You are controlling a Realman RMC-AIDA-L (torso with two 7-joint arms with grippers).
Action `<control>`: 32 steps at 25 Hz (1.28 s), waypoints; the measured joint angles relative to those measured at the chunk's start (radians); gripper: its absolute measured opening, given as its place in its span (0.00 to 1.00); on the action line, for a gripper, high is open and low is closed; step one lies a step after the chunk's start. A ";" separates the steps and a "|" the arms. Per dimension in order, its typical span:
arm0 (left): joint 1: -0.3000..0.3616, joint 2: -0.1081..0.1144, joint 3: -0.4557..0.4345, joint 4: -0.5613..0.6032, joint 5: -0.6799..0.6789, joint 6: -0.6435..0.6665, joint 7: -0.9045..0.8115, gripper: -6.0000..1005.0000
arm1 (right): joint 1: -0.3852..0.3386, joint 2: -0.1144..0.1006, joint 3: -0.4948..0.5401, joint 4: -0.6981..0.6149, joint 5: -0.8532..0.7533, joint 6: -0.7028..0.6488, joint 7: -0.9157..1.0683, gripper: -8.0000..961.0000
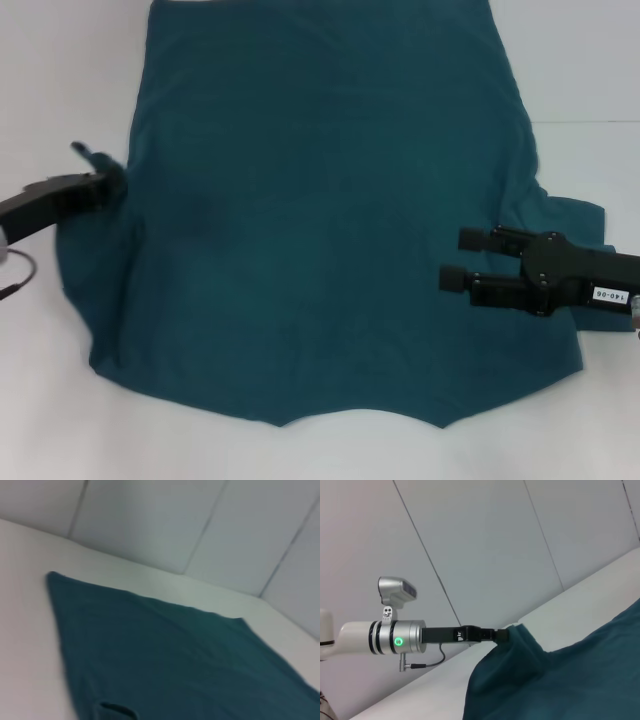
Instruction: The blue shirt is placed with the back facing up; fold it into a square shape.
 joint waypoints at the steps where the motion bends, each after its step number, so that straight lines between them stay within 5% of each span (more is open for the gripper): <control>1: -0.010 -0.006 0.000 -0.006 -0.001 0.002 -0.002 0.03 | 0.000 0.000 0.000 0.000 0.000 0.000 0.000 0.94; 16: -0.071 -0.014 0.001 -0.268 -0.216 0.068 0.126 0.07 | 0.001 0.000 -0.005 0.002 -0.006 -0.004 0.000 0.94; 29: -0.010 -0.011 -0.024 -0.245 -0.225 0.032 0.181 0.72 | 0.000 -0.001 -0.002 0.002 -0.003 -0.007 0.010 0.94; 32: -0.004 -0.011 -0.024 -0.244 -0.219 0.010 0.190 0.72 | -0.001 -0.002 -0.001 0.002 -0.001 -0.009 0.011 0.94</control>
